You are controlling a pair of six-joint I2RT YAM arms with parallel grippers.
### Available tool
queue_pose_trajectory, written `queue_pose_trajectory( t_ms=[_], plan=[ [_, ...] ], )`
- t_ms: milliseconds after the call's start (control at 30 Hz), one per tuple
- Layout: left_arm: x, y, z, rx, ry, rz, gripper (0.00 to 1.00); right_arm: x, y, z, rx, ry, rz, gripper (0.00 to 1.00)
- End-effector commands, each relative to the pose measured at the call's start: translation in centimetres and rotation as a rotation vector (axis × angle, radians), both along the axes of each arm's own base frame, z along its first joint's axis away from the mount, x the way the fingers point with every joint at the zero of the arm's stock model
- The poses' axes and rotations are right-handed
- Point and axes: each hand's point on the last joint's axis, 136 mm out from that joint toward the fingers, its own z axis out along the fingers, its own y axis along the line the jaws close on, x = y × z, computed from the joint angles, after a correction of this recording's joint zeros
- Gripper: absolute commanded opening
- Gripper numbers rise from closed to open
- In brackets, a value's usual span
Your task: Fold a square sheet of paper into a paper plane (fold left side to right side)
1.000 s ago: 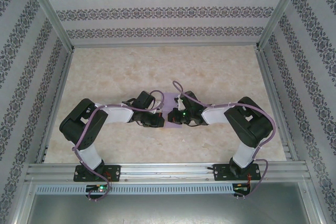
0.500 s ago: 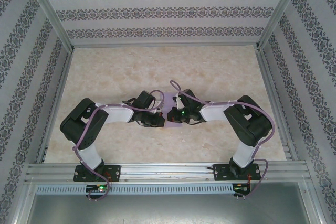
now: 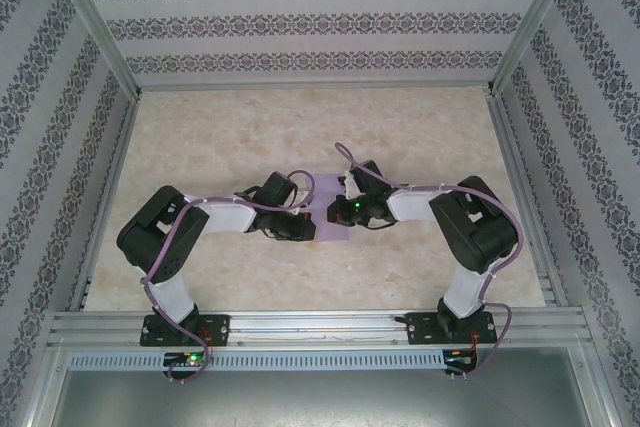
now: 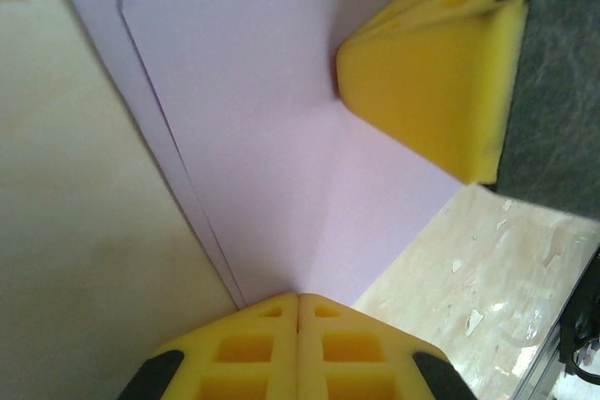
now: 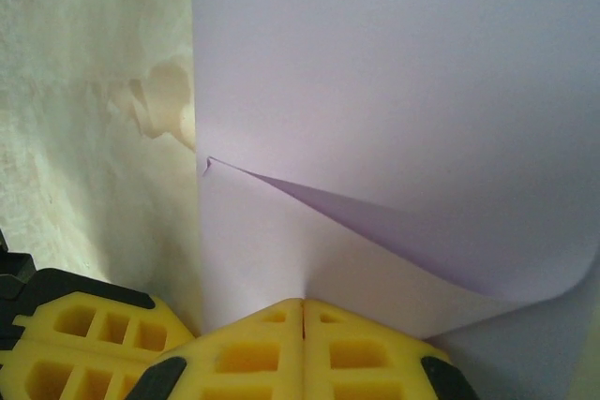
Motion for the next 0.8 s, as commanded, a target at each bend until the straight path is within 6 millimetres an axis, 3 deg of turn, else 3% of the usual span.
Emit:
queue_pose_trajectory(
  t_ms=[0, 467, 767],
  plan=[
    [-3.9, 4.5, -6.2, 0.251, 0.154, 0.031, 0.01, 1.7, -3.3, -2.0, -0.116, -0.008, -0.079, 0.00],
    [-3.4, 4.0, -5.7, 0.233, 0.138, 0.031, 0.01, 3.7, -6.0, -2.4, -0.104, 0.008, -0.141, 0.00],
    [-3.1, 3.5, -5.3, 0.208, 0.125, 0.032, 0.01, 5.2, -7.3, -0.7, -0.079, -0.022, -0.168, 0.00]
  ],
)
